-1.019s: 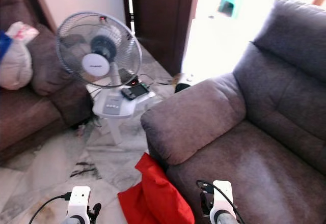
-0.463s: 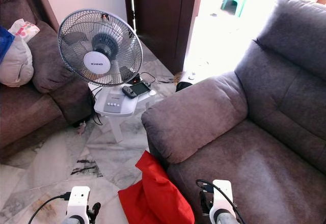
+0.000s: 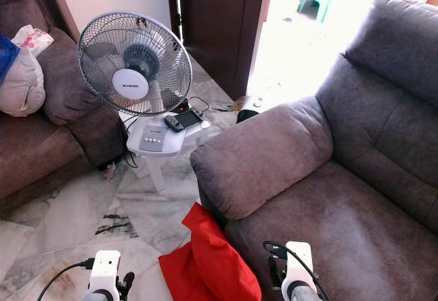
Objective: Move the pillow to the sofa from floor
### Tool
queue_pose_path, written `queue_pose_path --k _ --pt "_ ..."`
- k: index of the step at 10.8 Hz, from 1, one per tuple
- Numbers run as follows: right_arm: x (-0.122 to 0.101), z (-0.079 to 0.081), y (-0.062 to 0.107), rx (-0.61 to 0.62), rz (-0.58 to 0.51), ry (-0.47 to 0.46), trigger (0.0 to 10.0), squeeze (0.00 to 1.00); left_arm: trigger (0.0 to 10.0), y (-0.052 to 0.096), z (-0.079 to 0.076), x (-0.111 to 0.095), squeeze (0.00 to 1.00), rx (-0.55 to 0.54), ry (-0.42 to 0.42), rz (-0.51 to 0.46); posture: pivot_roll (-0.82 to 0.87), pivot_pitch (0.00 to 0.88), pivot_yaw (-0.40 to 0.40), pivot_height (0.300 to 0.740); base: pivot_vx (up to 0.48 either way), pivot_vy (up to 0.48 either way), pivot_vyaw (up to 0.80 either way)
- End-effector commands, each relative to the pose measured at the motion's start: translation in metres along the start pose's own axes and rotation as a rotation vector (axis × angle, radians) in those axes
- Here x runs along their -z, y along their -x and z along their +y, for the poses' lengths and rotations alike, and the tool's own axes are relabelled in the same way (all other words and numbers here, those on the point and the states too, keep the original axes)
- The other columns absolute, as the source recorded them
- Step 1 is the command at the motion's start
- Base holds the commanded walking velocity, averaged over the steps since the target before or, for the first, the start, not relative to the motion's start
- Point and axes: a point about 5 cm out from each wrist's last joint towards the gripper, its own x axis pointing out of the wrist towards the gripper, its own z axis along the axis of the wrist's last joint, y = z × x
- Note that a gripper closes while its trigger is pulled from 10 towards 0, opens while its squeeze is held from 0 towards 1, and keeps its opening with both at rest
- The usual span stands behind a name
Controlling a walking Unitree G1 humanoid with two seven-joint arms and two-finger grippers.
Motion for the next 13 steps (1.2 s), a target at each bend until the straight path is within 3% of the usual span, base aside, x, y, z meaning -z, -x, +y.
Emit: queue_pose_path --k 1,4,8,13 --pt "0.0020 -0.0006 0.0006 0.000 0.006 0.002 10.0 0.00 10.0 0.0014 0.0003 0.0055 0.00 -0.002 -0.017 0.024 0.04 0.038 -0.052 0.740 0.000 0.000 0.00" --pt "0.0025 0.0006 0.0008 -0.015 0.006 -0.013 10.0 0.00 10.0 0.0015 0.0005 0.0064 0.00 -0.003 -0.020 0.032 0.04 0.032 -0.051 0.740 0.000 0.000 0.00" --pt "0.0019 0.0021 0.0007 -0.033 0.000 -0.017 10.0 0.00 10.0 0.0015 0.0013 0.0062 0.00 -0.005 -0.019 0.030 0.04 0.041 -0.050 0.668 0.000 0.000 0.00" --pt "0.0007 0.0019 0.0008 -0.043 -0.014 -0.020 10.0 0.00 10.0 0.0015 0.0008 0.0062 0.00 -0.006 -0.017 0.029 0.04 0.045 -0.054 0.668 0.000 0.000 0.00"
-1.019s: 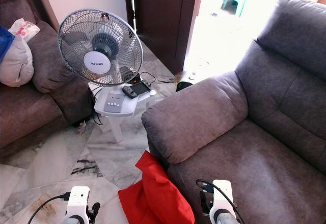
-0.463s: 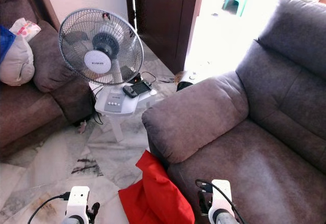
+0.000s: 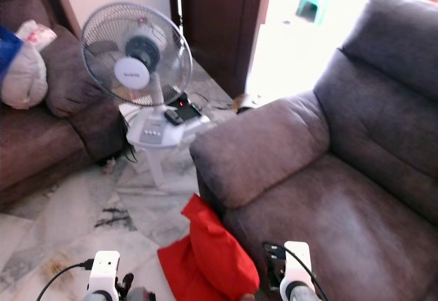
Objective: Move the pillow to the sofa from floor
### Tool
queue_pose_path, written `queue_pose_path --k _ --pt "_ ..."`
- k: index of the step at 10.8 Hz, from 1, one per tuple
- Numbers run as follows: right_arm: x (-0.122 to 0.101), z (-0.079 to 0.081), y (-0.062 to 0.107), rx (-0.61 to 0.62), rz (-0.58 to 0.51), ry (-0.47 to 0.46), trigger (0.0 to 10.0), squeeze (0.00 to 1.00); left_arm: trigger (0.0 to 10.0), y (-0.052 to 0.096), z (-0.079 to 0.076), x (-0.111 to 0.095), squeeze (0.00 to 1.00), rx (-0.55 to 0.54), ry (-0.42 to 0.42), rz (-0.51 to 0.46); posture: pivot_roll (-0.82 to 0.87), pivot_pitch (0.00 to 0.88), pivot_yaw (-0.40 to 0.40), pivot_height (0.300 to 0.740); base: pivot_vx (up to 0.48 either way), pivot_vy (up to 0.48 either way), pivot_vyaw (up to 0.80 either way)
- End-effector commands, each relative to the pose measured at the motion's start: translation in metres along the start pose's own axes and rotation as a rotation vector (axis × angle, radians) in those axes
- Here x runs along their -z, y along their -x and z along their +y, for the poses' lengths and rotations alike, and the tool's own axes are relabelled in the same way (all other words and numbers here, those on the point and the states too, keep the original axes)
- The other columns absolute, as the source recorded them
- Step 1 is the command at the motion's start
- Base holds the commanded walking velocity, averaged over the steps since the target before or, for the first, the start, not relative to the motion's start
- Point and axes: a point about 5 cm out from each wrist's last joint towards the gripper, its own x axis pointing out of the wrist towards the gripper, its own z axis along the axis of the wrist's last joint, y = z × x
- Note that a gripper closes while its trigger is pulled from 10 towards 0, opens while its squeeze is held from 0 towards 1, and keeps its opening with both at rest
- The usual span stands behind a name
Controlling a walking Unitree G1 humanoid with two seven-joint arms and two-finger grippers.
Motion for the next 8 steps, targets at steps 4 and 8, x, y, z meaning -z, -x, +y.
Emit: queue_pose_path --k 4,8 --pt "-0.0008 -0.0005 0.0005 -0.020 -0.016 -0.018 10.0 0.00 10.0 0.0010 -0.0009 0.0048 0.00 -0.006 -0.007 0.024 0.04 0.047 -0.057 0.668 0.000 0.000 0.00" --pt "-0.0062 -0.0012 0.0018 -0.008 -0.092 -0.008 10.0 0.00 10.0 0.0018 0.0009 0.0005 0.00 -0.036 -0.019 -0.037 0.04 0.050 -0.056 0.628 0.000 0.000 0.00"
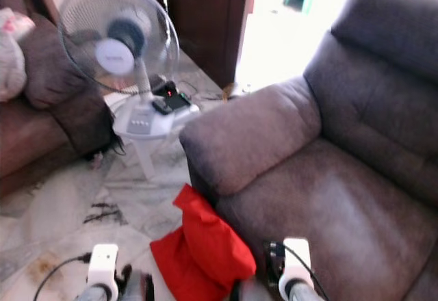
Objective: Move the pillow to the sofa from floor
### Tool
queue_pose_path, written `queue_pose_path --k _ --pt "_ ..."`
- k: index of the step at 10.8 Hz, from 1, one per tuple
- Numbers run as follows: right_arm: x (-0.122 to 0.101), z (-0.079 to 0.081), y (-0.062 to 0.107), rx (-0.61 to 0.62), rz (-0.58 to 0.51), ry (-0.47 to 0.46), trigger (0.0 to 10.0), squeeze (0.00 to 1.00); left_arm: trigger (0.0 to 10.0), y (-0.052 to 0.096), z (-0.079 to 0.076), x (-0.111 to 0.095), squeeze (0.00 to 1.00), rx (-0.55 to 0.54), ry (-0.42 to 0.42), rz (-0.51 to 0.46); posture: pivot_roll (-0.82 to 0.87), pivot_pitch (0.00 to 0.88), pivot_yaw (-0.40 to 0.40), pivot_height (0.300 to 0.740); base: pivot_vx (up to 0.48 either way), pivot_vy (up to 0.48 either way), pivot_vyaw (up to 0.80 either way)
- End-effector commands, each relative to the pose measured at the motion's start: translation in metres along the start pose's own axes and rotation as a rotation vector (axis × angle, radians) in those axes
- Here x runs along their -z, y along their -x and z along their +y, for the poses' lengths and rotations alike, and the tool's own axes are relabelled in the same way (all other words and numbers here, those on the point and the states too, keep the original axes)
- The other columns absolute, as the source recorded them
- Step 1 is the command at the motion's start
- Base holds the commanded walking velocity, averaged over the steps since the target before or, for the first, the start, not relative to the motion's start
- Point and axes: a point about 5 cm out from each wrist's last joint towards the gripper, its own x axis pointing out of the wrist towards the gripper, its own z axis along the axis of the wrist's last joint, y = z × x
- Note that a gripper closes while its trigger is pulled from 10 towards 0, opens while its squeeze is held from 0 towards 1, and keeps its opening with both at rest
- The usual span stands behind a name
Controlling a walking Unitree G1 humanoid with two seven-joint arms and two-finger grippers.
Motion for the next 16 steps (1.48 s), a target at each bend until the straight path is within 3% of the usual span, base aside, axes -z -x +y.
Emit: queue_pose_path --k 1,2,3,4,5,6,8,10,12,16 --pt "-0.004 -0.002 0.002 0.011 -0.065 -0.003 10.0 0.00 10.0 0.005 0.000 0.006 0.00 -0.039 0.009 -0.023 0.03 0.054 -0.057 0.628 0.000 0.000 0.00" --pt "-0.032 -0.001 -0.005 0.008 -0.181 0.041 10.0 0.00 10.0 -0.014 0.019 -0.079 0.00 -0.112 0.026 -0.347 0.04 0.057 -0.061 0.628 0.000 0.000 0.00" --pt "-0.080 -0.003 -0.018 0.024 -0.298 0.112 10.0 0.00 10.0 -0.011 0.026 -0.108 0.00 -0.148 0.033 -0.498 0.04 0.058 -0.064 0.628 0.000 0.000 0.00" --pt "-0.092 -0.005 -0.018 0.022 -0.354 0.104 10.0 0.00 10.0 -0.004 0.030 -0.127 0.00 -0.170 0.026 -0.606 0.04 0.059 -0.065 0.628 0.000 0.000 0.00" --pt "-0.136 -0.008 -0.013 -0.019 -0.552 0.068 10.0 0.00 10.0 0.012 0.037 -0.168 0.00 -0.192 -0.011 -0.812 0.04 0.059 -0.068 0.628 0.000 0.000 0.00" --pt "-0.151 -0.002 -0.010 -0.052 -0.625 0.075 10.0 0.00 10.0 0.017 0.034 -0.185 0.00 -0.175 -0.014 -0.880 0.04 0.059 -0.069 0.628 0.000 0.000 0.00" --pt "-0.155 0.007 -0.010 -0.076 -0.640 0.090 10.0 0.00 10.0 0.018 0.025 -0.190 0.00 -0.133 -0.038 -0.890 0.03 0.057 -0.068 0.628 0.000 0.000 0.00" --pt "-0.166 0.011 -0.003 -0.120 -0.687 0.095 10.0 0.00 10.0 0.029 0.016 -0.195 0.00 -0.109 -0.024 -0.907 0.03 0.060 -0.069 0.628 0.000 0.000 0.00" --pt "-0.166 0.012 -0.001 -0.133 -0.684 0.090 10.0 0.00 10.0 0.028 0.015 -0.183 0.00 -0.096 -0.049 -0.870 0.03 0.058 -0.067 0.628 0.000 0.000 0.00" --pt "-0.172 0.022 0.004 -0.188 -0.687 0.103 10.0 0.00 10.0 0.034 0.011 -0.191 0.00 -0.078 -0.058 -0.877 0.03 0.059 -0.070 0.594 0.000 0.000 0.00"
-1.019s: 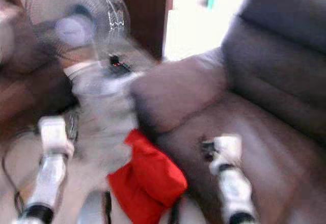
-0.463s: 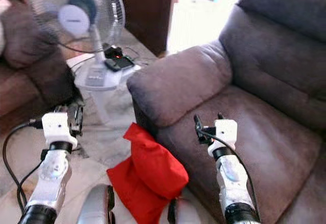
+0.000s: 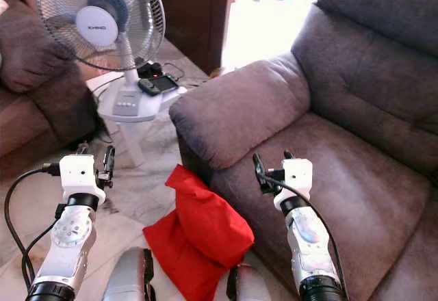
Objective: Move the pillow to the sofa from floor
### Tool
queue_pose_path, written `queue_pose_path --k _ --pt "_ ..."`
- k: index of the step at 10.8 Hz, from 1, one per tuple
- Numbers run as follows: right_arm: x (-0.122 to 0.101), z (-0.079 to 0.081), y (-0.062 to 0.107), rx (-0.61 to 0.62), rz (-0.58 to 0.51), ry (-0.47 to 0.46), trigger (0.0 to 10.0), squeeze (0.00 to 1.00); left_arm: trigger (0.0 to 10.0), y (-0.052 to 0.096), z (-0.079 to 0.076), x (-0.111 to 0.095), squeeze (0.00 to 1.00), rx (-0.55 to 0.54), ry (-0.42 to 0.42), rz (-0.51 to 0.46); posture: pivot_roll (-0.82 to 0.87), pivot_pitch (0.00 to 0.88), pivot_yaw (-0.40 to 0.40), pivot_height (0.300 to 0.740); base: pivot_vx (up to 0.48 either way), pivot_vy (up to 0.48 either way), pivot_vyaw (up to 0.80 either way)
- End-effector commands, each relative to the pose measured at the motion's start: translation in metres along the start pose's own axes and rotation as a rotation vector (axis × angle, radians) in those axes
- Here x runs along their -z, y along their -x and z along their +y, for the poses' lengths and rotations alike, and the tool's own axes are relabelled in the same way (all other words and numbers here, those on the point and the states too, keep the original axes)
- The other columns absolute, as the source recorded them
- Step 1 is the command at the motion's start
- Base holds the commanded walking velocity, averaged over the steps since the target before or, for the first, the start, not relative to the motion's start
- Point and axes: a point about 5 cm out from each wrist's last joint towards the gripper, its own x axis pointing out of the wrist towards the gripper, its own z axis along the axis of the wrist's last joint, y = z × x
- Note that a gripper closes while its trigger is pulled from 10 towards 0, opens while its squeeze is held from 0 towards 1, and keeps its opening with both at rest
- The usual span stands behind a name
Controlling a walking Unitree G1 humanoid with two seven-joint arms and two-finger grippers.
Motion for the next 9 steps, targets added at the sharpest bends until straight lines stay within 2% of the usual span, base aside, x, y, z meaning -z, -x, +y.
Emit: queue_pose_path --k 1,4,9 --pt "-0.002 -0.002 -0.001 -0.002 0.002 -0.005 10.0 0.00 10.0 -0.002 -0.005 -0.002 0.00 0.021 -0.012 -0.001 0.03 0.060 -0.070 0.573 0.000 0.000 0.00" --pt "-0.007 0.005 -0.001 -0.046 0.000 -0.005 10.0 0.00 10.0 -0.002 -0.006 -0.006 0.00 0.020 -0.009 0.000 0.03 0.061 -0.073 0.527 0.000 0.000 0.00" --pt "-0.011 0.009 -0.006 -0.096 0.045 0.010 10.0 0.00 10.0 -0.012 -0.011 -0.013 0.00 0.038 0.027 0.006 0.03 0.062 -0.076 0.527 0.000 0.000 0.00"
